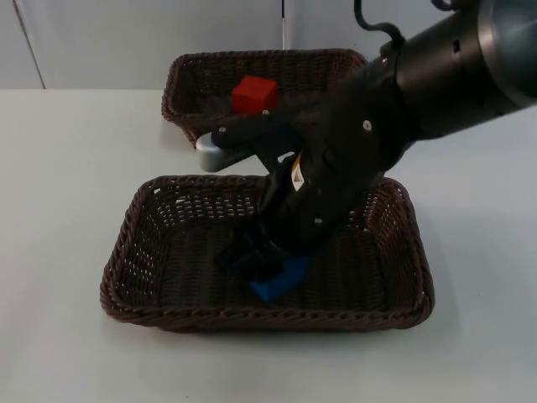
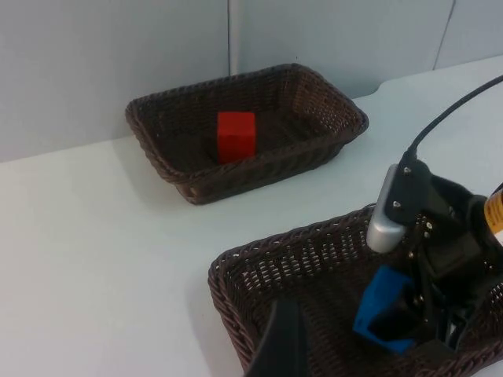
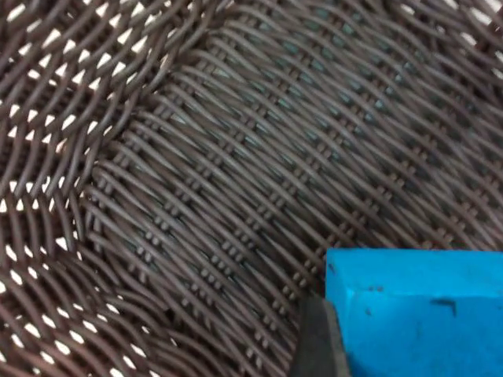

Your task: Pick up one cube with the left hand and place it into the upper basket. Pick up one cube with the right hand and place it into the lower basket.

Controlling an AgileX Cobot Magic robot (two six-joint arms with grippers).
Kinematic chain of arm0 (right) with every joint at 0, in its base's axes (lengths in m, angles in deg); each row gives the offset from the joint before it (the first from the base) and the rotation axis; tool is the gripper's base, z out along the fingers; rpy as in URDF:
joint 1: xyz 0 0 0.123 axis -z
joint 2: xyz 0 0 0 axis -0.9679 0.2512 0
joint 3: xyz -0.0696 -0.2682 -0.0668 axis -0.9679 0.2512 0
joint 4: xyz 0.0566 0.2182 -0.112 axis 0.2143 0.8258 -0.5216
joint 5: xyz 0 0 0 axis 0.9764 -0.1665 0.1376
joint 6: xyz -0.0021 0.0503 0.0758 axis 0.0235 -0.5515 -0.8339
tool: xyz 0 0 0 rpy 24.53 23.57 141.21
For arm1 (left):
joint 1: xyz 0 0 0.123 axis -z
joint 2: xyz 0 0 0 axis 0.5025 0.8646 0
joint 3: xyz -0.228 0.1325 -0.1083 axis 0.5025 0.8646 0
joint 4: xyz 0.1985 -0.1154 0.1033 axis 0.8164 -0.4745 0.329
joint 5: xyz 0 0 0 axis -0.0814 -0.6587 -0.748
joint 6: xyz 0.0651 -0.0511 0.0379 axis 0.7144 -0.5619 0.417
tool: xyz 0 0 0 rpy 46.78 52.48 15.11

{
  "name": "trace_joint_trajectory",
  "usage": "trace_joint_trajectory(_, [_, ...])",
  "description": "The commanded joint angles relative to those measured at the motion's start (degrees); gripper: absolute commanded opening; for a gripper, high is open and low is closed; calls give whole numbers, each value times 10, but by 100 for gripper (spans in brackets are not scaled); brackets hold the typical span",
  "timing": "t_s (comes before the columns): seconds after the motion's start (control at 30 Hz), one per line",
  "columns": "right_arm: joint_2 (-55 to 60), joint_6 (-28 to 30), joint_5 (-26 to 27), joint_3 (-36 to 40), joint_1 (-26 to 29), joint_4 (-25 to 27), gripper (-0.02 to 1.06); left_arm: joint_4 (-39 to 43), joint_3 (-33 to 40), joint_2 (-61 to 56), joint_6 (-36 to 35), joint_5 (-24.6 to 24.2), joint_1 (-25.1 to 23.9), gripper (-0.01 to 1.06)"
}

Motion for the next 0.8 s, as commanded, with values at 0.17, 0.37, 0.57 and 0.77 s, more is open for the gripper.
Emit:
trace_joint_trajectory(0.17, [4,-2,11,0,1,10,50,2,2,-4,-1,4,0,72])
trace_joint_trajectory(0.37, [-7,-2,16,0,1,10,82,3,2,-4,-1,4,0,72])
trace_joint_trajectory(0.57, [-47,5,-5,0,1,8,83,3,2,-4,-1,4,0,72])
trace_joint_trajectory(0.77, [-114,5,-46,0,1,7,83,3,2,-4,-1,4,0,72])
